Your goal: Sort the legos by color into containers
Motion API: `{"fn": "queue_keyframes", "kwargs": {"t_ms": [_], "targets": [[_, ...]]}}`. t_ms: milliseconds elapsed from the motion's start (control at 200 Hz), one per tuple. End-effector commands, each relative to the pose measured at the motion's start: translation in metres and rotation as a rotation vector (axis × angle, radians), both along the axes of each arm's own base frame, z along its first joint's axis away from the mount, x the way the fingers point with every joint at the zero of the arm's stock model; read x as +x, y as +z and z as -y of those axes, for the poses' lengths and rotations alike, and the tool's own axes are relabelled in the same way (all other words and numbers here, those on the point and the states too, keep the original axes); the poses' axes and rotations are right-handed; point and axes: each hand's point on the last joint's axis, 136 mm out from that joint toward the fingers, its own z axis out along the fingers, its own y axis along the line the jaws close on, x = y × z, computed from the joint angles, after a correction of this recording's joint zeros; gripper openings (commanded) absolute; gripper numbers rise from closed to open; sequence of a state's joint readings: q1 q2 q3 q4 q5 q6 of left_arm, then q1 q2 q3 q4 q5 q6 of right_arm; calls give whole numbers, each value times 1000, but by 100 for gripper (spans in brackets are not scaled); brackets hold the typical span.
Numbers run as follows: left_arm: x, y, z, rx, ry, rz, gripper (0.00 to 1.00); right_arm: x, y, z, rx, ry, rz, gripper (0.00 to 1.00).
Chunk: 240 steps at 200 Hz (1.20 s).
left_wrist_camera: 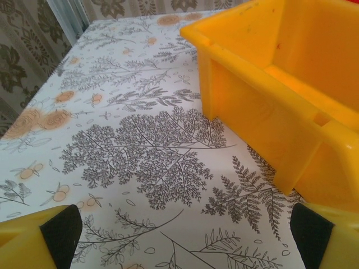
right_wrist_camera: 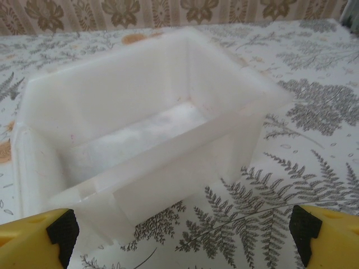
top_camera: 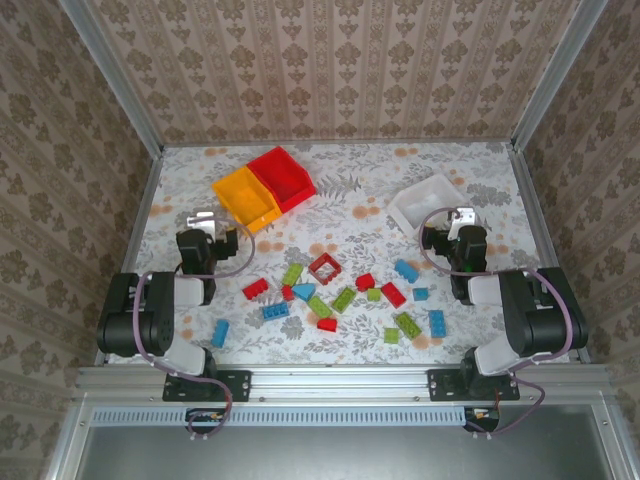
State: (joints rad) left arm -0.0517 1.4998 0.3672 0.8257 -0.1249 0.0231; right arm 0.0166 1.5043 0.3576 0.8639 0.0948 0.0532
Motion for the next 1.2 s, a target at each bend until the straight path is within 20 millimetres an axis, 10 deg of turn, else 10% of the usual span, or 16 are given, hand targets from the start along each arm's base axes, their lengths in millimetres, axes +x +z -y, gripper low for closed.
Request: {"fn": "queue_keyframes", "kwargs": {"t_ms": [0, 240, 395, 515, 610, 850, 1195], "targets": [[-5, 39, -2, 59, 48, 71, 100, -9, 31, 5, -55, -66, 97, 100], [-55, 100, -1, 51, 139, 153, 100, -59, 120, 11, -66, -141, 175, 100], [-77, 175, 6, -81, 150, 255, 100, -90, 185, -17, 371, -116, 84, 100], [-117, 149, -17, -527, 467, -25, 100, -98, 172, -72, 726, 120, -31, 100], [-111, 132, -3, -685, 408, -122, 100, -89, 146, -81, 848, 103, -167, 99], [-91, 121, 84, -688, 80, -418, 100, -105, 110, -110, 101, 129, -620, 100], [-109, 105, 208, -530, -347, -532, 94, -104, 26, -118, -153, 192, -941, 91]]}}
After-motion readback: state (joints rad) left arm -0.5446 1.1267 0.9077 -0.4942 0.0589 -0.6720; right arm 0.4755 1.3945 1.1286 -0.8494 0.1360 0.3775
